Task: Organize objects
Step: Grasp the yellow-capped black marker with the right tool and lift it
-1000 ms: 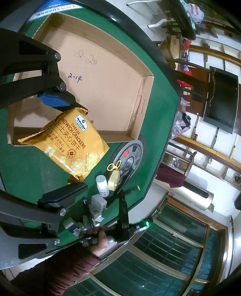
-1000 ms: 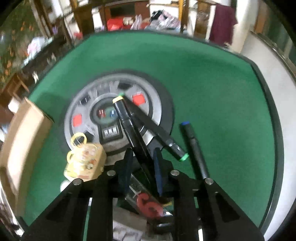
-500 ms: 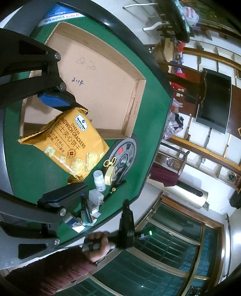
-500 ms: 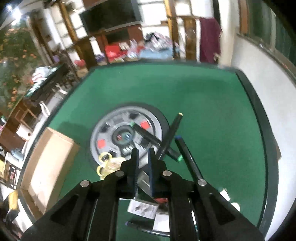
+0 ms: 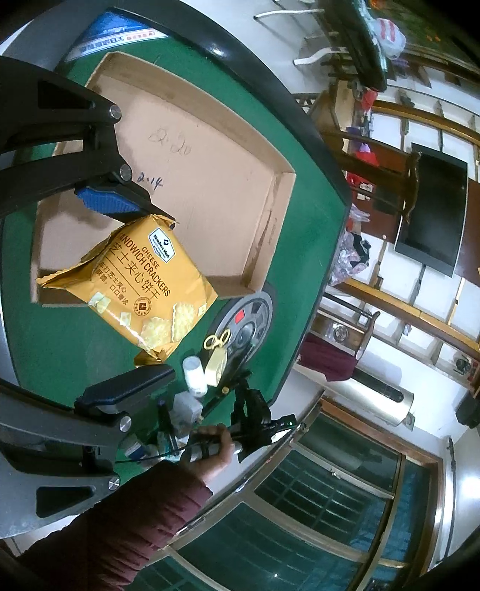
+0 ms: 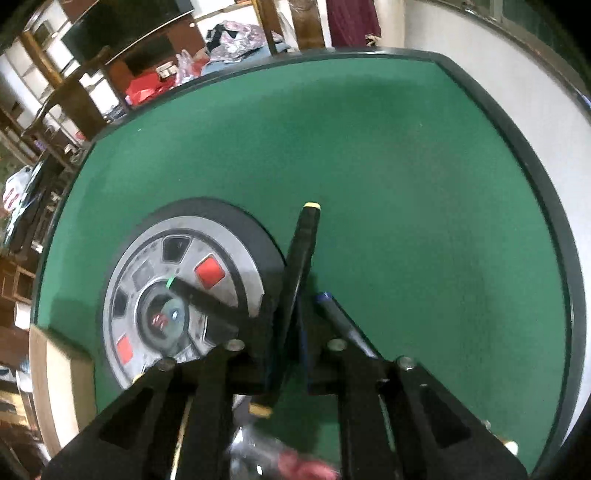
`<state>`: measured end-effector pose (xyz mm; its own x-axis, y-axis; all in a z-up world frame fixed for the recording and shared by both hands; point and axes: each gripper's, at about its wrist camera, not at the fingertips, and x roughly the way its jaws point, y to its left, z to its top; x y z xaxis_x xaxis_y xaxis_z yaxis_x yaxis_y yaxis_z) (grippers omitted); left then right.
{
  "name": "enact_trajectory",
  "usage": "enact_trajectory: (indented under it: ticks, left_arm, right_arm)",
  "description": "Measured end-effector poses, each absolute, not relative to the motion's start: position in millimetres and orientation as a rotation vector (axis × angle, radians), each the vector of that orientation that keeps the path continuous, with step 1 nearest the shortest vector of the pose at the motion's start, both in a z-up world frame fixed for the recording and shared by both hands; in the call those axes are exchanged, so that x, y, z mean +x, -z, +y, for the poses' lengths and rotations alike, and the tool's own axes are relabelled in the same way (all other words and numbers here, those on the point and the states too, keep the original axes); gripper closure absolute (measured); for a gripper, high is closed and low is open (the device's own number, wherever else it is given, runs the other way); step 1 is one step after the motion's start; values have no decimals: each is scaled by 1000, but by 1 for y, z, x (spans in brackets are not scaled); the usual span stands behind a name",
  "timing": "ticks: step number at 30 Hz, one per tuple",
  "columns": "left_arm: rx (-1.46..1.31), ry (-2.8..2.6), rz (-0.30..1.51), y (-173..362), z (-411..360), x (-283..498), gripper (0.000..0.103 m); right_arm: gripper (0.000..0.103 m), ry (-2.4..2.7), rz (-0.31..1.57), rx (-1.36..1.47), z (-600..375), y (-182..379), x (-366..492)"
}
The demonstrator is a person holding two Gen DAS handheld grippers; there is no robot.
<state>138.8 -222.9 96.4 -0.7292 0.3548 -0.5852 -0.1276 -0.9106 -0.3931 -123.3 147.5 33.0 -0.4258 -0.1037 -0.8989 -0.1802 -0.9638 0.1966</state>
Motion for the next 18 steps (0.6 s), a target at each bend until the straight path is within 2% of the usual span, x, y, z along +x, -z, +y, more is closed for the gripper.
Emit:
enact_trajectory:
  ticks: [3, 6, 9, 12, 17, 18]
  left_arm:
    - [-1015, -2655, -488, -91, -227, 132, 36]
    - [-1029, -2652, -496, -87, -229, 127, 36]
    - [-1038, -2651, -510, -84, -232, 125, 36]
    - [-1035, -2658, -511, -86, -231, 126, 36]
    - [-1021, -2669, -488, -92, -225, 134, 36]
    - [-1021, -2671, -479, -93, -223, 135, 36]
  right_arm:
    - [89, -2519, 474, -1685, 152, -22, -133]
    - [91, -2542, 450, -1633, 156, -30, -129]
    - [99, -2578, 454, -1617, 158, -37, -121]
    - [99, -2646, 507, -1575, 162, -54, -105]
    - [97, -2669, 461, -1599, 161, -62, -102]
    - [94, -2660, 463, -1628, 160, -59, -105]
